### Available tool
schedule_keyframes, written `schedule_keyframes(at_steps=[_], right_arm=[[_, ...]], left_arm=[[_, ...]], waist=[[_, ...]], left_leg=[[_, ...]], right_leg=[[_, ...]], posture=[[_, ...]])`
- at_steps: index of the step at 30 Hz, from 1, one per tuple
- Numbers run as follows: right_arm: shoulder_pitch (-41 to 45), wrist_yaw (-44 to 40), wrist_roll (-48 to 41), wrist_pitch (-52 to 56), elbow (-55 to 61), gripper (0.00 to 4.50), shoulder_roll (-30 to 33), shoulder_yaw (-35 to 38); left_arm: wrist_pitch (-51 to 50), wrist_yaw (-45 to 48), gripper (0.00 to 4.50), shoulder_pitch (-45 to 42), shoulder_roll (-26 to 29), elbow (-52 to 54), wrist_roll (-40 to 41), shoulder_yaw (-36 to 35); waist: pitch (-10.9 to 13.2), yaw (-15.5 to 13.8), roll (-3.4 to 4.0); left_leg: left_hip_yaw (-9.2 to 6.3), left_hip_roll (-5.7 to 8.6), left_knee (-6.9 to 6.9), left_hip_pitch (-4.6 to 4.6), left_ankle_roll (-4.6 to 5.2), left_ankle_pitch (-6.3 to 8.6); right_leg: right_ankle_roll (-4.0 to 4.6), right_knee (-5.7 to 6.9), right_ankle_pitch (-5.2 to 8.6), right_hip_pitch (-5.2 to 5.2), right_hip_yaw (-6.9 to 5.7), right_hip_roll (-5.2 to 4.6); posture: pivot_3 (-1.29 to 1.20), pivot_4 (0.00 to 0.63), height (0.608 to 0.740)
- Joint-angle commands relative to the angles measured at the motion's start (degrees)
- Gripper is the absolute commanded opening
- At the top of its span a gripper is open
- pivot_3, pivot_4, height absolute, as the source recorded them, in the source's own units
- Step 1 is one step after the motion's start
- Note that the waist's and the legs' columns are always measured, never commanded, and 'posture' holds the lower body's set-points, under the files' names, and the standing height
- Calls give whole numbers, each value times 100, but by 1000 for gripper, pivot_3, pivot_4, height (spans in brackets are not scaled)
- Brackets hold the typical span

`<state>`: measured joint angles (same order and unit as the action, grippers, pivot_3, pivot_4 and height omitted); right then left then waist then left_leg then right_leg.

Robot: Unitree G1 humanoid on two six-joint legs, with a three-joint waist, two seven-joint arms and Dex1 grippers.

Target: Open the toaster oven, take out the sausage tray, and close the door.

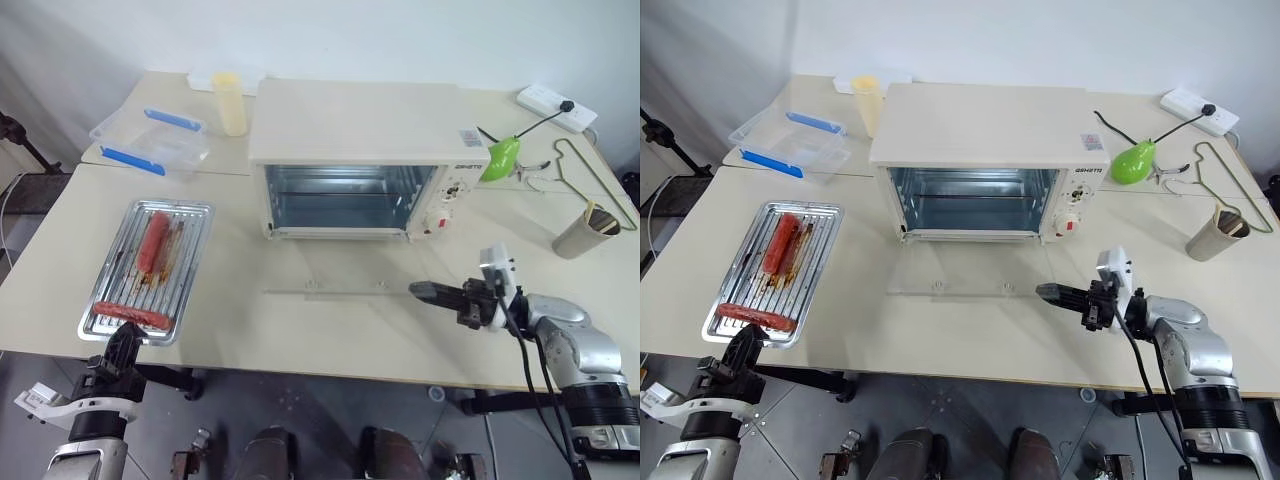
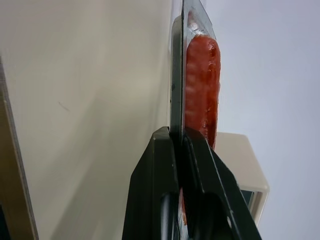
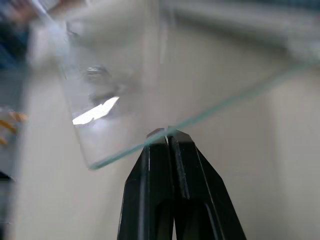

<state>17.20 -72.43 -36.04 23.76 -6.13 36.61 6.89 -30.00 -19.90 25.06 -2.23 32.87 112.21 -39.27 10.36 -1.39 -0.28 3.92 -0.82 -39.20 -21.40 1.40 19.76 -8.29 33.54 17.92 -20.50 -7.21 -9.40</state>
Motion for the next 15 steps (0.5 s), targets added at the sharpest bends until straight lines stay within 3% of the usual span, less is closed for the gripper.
schedule_keyframes(at_steps=[1, 6, 13, 15], right_arm=[[12, 37, -585, 619, 569, 74, 199, 339], [589, 979, -1550, 1479, 919, 74, -9, 929], [1122, 1809, -1684, 1699, 1125, 74, -244, 1054], [1016, 1711, -1700, 1872, 1318, 448, -94, 954]], left_arm=[[-156, 257, 0, 132, -21, 242, 79, 72], [-208, 310, 0, 338, 58, 231, 79, 148], [-505, 533, 0, 531, 222, 76, 79, 276], [-781, 718, 0, 670, 405, -89, 79, 269]], waist=[[0, 0, 0], [0, 5, 0], [0, 4, 2], [1, -2, 1]], left_leg=[[0, 0, 0, 0, 1, 0], [-1, -1, 0, -2, 1, 4], [-2, -7, 8, -5, -11, 12], [-1, -2, 8, -12, -6, 14]], right_leg=[[0, -1, 0, 0, 1, -1], [2, -5, 0, -3, 3, -3], [3, -5, 1, -12, 0, 0], [3, -3, 1, -16, 2, 0]], posture=[[0, 150, 740], [0, 150, 740], [0, 150, 740], [0, 150, 740]])
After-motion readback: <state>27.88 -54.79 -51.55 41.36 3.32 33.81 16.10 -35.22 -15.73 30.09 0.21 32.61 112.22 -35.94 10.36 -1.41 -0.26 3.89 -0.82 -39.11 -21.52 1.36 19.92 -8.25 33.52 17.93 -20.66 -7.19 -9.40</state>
